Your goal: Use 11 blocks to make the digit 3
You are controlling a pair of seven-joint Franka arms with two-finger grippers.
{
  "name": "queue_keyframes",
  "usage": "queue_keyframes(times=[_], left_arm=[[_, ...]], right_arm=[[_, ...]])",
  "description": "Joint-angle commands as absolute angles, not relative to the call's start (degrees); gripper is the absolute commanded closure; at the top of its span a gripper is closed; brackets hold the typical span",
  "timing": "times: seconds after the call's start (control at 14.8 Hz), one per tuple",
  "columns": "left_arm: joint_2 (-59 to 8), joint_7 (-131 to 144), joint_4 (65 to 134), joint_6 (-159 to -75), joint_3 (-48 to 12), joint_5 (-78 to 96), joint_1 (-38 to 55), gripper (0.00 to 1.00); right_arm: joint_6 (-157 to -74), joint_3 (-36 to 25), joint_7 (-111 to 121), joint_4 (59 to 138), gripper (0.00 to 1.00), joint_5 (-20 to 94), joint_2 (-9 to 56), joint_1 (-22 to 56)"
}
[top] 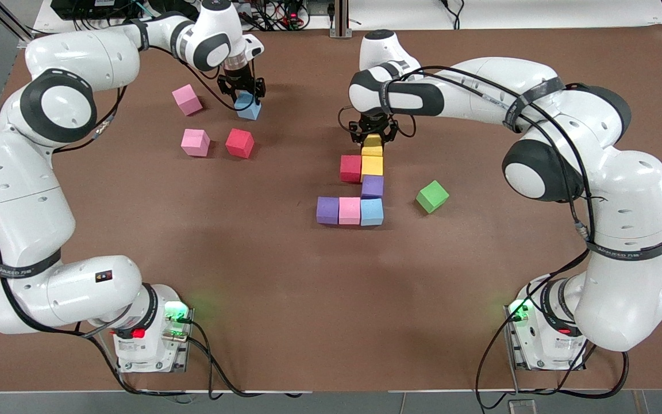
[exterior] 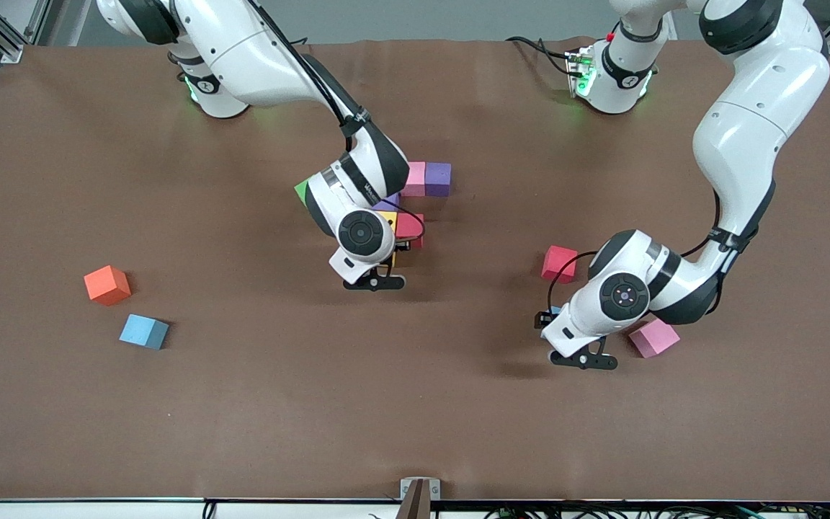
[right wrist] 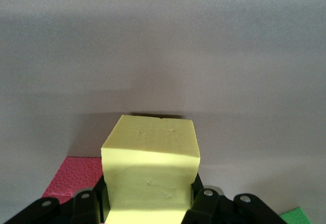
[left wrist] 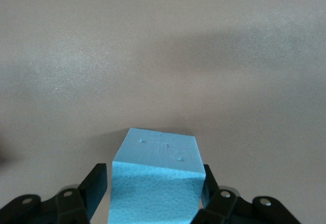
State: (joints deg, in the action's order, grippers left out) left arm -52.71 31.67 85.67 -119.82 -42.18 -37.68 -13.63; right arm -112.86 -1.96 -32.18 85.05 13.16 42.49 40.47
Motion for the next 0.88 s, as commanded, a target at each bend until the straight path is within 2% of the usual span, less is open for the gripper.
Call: queue_keyframes(times=[0.0, 0.81], left_arm=[[-52.73, 32.08, 85.34, -120.23, -41.66, -37.71, -13.01, 0.19], [-52.65, 32.08, 85.34, -120.15, -41.66, -37.71, -13.01, 0.19]], right_arm=[[-112.15, -2.11, -32.87, 86.22, 0.61, 14.06, 41.49, 40.87], [-114.08, -2.2, -31.82, 85.96, 0.6, 13.62, 41.92, 40.52]])
